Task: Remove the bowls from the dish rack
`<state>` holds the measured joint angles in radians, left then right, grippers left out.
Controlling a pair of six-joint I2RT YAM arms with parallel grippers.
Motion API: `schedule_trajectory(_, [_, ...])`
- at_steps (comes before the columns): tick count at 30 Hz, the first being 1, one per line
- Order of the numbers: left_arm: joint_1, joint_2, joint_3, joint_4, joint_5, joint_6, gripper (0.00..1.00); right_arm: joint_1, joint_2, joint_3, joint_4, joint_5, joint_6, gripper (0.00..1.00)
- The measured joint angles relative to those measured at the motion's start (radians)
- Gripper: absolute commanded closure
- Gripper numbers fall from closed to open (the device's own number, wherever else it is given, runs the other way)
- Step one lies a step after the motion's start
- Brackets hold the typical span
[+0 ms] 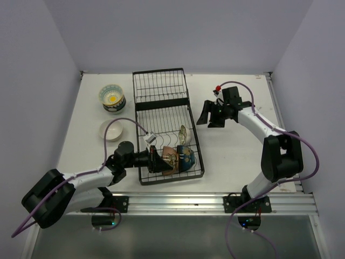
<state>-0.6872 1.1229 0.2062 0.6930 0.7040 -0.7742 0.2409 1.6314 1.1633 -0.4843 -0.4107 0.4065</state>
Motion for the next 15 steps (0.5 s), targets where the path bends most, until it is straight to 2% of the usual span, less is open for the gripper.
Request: schedule_trajectory(15, [0.000,-0.013,0.040,-0.102,0.027,0.058,1.00,0.000,0.000,0.000,-0.002,0.001,-0.005,0.30])
